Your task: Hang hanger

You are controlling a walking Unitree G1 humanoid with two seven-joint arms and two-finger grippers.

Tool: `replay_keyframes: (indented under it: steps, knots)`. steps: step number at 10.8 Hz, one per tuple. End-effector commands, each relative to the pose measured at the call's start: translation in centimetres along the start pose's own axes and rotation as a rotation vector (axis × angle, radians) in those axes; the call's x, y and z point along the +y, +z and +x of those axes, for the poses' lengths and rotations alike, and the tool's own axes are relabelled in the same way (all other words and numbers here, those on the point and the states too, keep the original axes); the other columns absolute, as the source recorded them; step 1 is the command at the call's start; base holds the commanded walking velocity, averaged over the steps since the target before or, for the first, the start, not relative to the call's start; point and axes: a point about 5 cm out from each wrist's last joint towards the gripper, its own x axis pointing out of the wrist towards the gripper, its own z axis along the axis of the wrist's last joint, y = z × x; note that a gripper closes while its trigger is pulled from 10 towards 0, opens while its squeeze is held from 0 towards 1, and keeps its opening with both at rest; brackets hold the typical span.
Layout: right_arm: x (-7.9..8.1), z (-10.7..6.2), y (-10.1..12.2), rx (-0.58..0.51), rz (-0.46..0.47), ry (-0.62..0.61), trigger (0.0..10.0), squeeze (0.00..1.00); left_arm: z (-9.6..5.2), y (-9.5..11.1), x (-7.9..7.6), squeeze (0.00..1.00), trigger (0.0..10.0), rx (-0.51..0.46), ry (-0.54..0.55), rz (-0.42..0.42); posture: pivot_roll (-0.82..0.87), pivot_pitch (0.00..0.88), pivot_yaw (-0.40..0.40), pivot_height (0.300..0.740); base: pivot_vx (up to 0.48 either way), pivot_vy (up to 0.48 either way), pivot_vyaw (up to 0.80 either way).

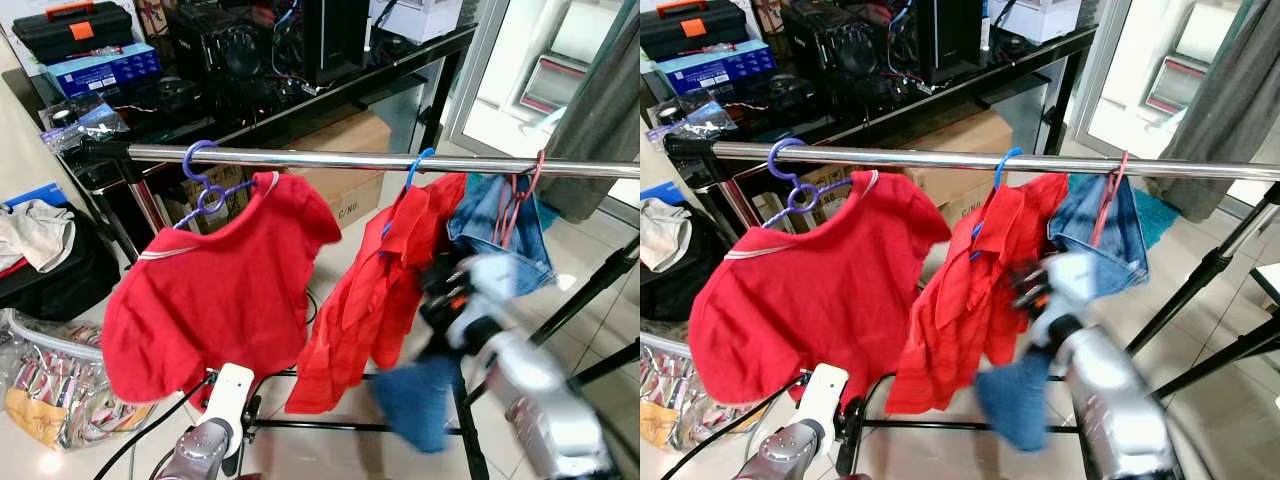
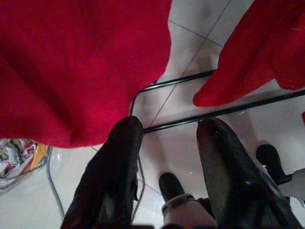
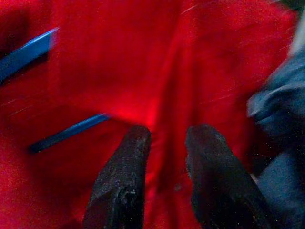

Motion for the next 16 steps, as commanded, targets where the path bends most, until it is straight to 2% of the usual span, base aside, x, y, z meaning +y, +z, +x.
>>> replay_keyframes:
  steps: [1,2,3,5,6,7,10,11,14,16]
  knots:
    - [-0.4,0.1,0.2,-0.002,-0.013,-0.024,10.0,0.0,0.0,0.0,-0.1,0.0,10.0,0.006,-0.009,0.015,0.06,0.0,0.034,0.74,0.0,0.0,0.0]
    - [-0.9,0.0,0.4,-0.01,-0.022,-0.069,10.0,0.0,0.1,0.1,-0.1,0.0,10.0,0.003,-0.011,0.016,0.06,0.0,0.034,0.74,0.0,0.0,0.0]
    - [-0.8,0.1,0.9,-0.035,-0.009,-0.066,10.0,0.0,0.1,0.1,-0.2,0.0,10.0,0.002,-0.012,0.016,0.06,0.0,0.033,0.74,0.0,0.0,0.0]
    - [1.7,0.4,2.9,-0.096,0.047,0.088,10.0,0.0,0.1,0.1,-0.2,0.0,10.0,0.0,-0.011,0.02,0.06,0.0,0.031,0.74,0.0,0.0,0.0]
    - [2.7,0.4,3.7,-0.129,0.058,0.142,10.0,0.0,0.1,0.5,-0.1,0.0,10.0,-0.026,0.0,0.045,0.06,0.0,0.029,0.74,0.0,0.0,0.0]
    - [3.1,0.3,4.3,-0.156,0.064,0.159,10.0,0.0,0.3,2.2,0.5,0.0,10.0,-0.122,0.051,0.151,0.07,0.0,0.022,0.74,0.0,0.0,0.0]
    - [2.4,0.3,3.6,-0.118,0.066,0.111,10.0,0.0,0.5,6.0,1.7,0.0,10.0,-0.296,0.162,0.207,0.08,0.005,0.022,0.74,0.0,0.0,0.0]
    - [1.9,0.3,3.7,-0.125,0.068,0.064,10.0,0.0,0.6,7.3,1.4,0.0,10.0,-0.35,0.152,0.246,0.08,0.005,0.025,0.74,0.0,0.0,0.0]
    - [-0.3,0.1,5.0,-0.202,0.064,-0.103,10.0,0.0,0.9,8.3,-0.6,0.0,10.0,-0.391,0.033,0.396,0.07,0.002,0.026,0.74,0.0,0.0,0.0]
    - [-0.9,-0.4,5.7,-0.24,0.07,-0.13,10.0,0.0,0.9,9.2,-2.0,0.0,10.0,-0.45,-0.038,0.528,0.06,0.001,0.027,0.74,0.0,0.0,0.0]
